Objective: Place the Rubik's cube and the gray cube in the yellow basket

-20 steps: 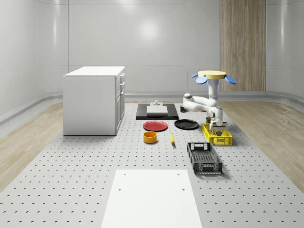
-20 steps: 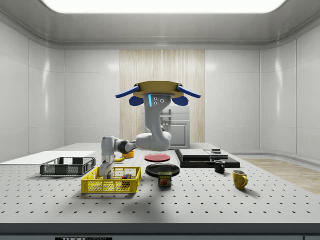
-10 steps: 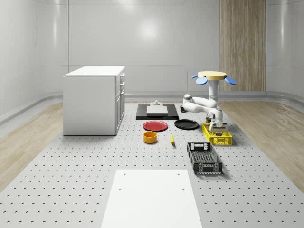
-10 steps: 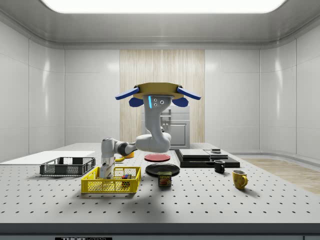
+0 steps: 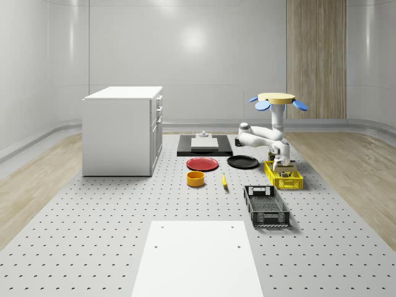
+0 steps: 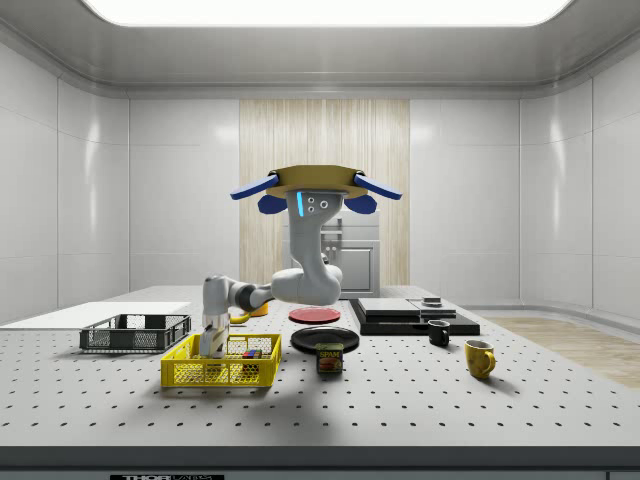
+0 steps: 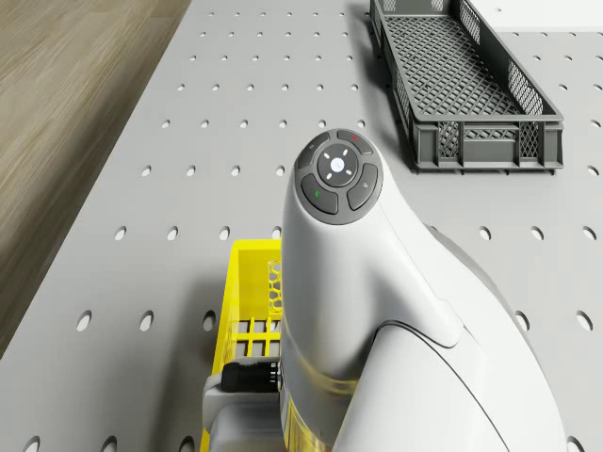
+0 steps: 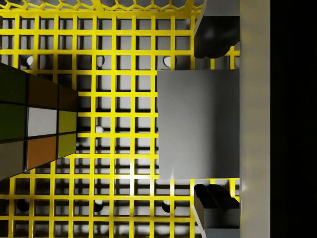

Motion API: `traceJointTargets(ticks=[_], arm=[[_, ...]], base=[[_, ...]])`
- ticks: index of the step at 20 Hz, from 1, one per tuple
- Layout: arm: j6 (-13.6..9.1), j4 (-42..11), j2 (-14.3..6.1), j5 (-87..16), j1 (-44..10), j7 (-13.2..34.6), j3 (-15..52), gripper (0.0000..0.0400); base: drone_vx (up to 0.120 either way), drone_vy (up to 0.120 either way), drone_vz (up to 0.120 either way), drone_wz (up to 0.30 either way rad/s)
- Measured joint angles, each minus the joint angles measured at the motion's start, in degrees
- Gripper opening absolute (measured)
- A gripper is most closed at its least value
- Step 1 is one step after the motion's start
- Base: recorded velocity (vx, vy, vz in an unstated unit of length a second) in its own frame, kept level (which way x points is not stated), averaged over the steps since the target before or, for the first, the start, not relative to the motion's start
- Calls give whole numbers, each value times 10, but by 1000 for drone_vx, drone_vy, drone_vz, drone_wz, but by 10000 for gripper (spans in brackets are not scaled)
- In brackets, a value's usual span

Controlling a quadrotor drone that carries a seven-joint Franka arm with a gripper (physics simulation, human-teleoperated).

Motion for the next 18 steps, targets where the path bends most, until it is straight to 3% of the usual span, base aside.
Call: traceJointTargets(ticks=[8,18], arm=[[-21,-4,0,61,5,1,65,397],[-26,-4,-3,84,6,1,89,400]], base=[[0,0,0,0],[0,0,0,0]])
